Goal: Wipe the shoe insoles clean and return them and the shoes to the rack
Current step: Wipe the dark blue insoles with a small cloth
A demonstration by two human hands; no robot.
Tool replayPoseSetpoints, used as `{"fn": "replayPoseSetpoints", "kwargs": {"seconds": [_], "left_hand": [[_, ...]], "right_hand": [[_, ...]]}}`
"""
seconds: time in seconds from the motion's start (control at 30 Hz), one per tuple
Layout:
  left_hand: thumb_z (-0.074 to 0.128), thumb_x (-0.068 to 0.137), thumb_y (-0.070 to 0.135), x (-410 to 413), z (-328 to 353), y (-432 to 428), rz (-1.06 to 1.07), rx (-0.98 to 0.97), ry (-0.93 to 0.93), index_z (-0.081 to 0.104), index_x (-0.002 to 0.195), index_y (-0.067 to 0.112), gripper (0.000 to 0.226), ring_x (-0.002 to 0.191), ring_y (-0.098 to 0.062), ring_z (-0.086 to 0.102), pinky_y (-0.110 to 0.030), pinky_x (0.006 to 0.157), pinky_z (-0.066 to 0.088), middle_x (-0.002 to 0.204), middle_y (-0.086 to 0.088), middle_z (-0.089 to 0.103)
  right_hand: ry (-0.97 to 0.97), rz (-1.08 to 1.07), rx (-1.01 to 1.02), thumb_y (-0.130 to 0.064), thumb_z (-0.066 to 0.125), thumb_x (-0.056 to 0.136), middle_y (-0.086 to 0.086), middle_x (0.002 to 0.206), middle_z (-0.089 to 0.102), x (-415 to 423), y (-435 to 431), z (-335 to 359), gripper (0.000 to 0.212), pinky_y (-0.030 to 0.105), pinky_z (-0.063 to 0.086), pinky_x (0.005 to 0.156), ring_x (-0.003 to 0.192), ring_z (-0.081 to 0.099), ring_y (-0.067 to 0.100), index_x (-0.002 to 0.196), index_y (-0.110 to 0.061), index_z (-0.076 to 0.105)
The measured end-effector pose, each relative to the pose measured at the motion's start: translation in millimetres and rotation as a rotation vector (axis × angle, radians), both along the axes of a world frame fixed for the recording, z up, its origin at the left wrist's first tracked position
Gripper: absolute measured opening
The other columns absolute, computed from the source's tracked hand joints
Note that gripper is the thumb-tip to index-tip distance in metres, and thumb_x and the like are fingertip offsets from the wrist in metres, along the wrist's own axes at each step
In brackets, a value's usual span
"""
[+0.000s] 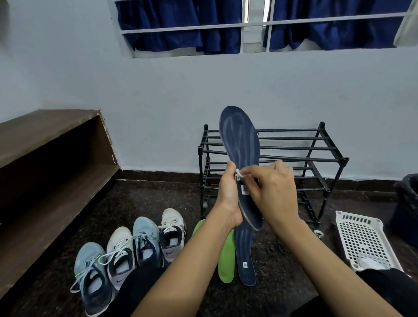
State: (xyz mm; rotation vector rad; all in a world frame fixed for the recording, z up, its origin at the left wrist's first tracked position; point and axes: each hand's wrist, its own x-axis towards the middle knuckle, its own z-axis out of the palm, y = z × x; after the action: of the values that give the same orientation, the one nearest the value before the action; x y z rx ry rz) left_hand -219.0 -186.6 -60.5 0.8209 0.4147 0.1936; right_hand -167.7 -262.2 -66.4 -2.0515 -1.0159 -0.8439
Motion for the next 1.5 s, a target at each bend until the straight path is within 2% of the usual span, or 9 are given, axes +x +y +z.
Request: {"fn": "replayPoseSetpoints", "kwargs": {"seconds": [0.2, 0.3, 0.57, 0.7, 0.9, 1.0, 1.1, 1.3, 1.5], "left_hand": [[0.023, 0.101, 0.056, 3.9, 5.7, 18.6, 0.143, -0.039, -0.074, 0.067, 0.099, 0.006, 0.067, 0.09, -0.027, 0.068, -0.039, 0.085, 0.053, 0.093, -0.011, 0.07], [0.022, 0.101, 0.058, 4.3, 7.5, 18.8, 0.145, -0.044, -0.082, 0.068, 0.095, 0.005, 0.07, 0.097, -0.026, 0.066, -0.038, 0.078, 0.054, 0.093, -0.01, 0.071], [0.026, 0.095, 0.067, -0.8, 1.9, 7.6, 0.051, -0.022, -0.039, 0.073, 0.083, 0.009, 0.076, 0.067, -0.021, 0.07, -0.029, 0.064, 0.054, 0.076, -0.01, 0.071], [0.025, 0.096, 0.066, 0.4, 1.8, 7.7, 0.016, -0.003, -0.044, 0.075, 0.081, 0.009, 0.077, 0.066, -0.02, 0.07, -0.027, 0.064, 0.054, 0.075, -0.009, 0.071], [0.02, 0.1, 0.06, 3.5, 5.6, 20.8, 0.119, 0.012, -0.055, 0.069, 0.092, 0.005, 0.074, 0.091, -0.023, 0.067, -0.032, 0.077, 0.054, 0.092, -0.01, 0.072], [0.019, 0.099, 0.062, 2.8, 5.9, 18.7, 0.13, 0.031, -0.04, 0.07, 0.101, 0.004, 0.077, 0.1, -0.021, 0.067, -0.033, 0.08, 0.055, 0.103, -0.009, 0.073], [0.02, 0.096, 0.067, 1.3, 7.4, 17.4, 0.133, 0.059, -0.021, 0.068, 0.114, 0.004, 0.081, 0.109, -0.023, 0.066, -0.034, 0.087, 0.054, 0.116, -0.014, 0.069], [0.028, 0.094, 0.069, -2.2, 4.9, 4.7, 0.04, 0.03, -0.033, 0.072, 0.091, 0.011, 0.073, 0.076, -0.021, 0.07, -0.03, 0.069, 0.055, 0.083, -0.01, 0.072], [0.026, 0.097, 0.066, -0.8, 5.4, 8.6, 0.044, -0.005, -0.027, 0.072, 0.097, 0.01, 0.072, 0.072, -0.018, 0.07, -0.028, 0.064, 0.055, 0.084, -0.007, 0.073]], "right_hand": [[-0.049, 0.003, -0.149, -0.02, 0.065, 0.077, 0.0, 0.057, 0.059, -18.4, -3.3, -18.6, 0.009, 0.035, 0.037, 0.054, 0.059, 0.044, 0.024, 0.077, -0.021, 0.074], [-0.101, -0.036, -0.123, -0.023, 0.064, 0.079, -0.001, 0.059, 0.06, -17.8, -3.7, -20.7, 0.01, 0.034, 0.033, 0.055, 0.061, 0.043, 0.023, 0.075, -0.021, 0.073], [-0.177, -0.11, -0.095, -0.031, 0.058, 0.083, -0.003, 0.07, 0.067, 0.6, 2.6, -6.6, 0.019, 0.034, 0.024, 0.064, 0.069, 0.046, 0.025, 0.077, -0.02, 0.073], [-0.13, -0.142, -0.109, -0.034, 0.052, 0.084, -0.003, 0.069, 0.068, -1.1, -0.5, -3.6, 0.026, 0.034, 0.023, 0.065, 0.068, 0.047, 0.025, 0.079, -0.019, 0.073], [-0.06, -0.066, -0.134, -0.017, 0.081, 0.068, 0.001, 0.051, 0.054, -20.7, -3.1, -17.1, 0.01, 0.031, 0.03, 0.057, 0.055, 0.047, 0.026, 0.069, -0.016, 0.07], [-0.093, -0.068, -0.115, -0.023, 0.07, 0.075, -0.003, 0.056, 0.06, -18.2, -2.0, -15.0, 0.006, 0.032, 0.03, 0.06, 0.06, 0.045, 0.023, 0.072, -0.018, 0.071], [-0.095, -0.097, -0.133, -0.032, 0.052, 0.083, -0.002, 0.059, 0.062, -14.2, 2.3, -12.4, 0.023, 0.033, 0.026, 0.062, 0.065, 0.043, 0.022, 0.074, -0.021, 0.07], [-0.16, -0.153, -0.047, -0.029, 0.058, 0.085, -0.001, 0.065, 0.066, -1.6, 6.2, -0.2, 0.018, 0.035, 0.023, 0.063, 0.068, 0.044, 0.024, 0.078, -0.017, 0.07], [-0.106, -0.181, -0.062, -0.027, 0.062, 0.08, 0.001, 0.06, 0.063, -7.3, 5.9, -4.6, 0.017, 0.034, 0.033, 0.062, 0.063, 0.048, 0.026, 0.072, -0.014, 0.069]]}}
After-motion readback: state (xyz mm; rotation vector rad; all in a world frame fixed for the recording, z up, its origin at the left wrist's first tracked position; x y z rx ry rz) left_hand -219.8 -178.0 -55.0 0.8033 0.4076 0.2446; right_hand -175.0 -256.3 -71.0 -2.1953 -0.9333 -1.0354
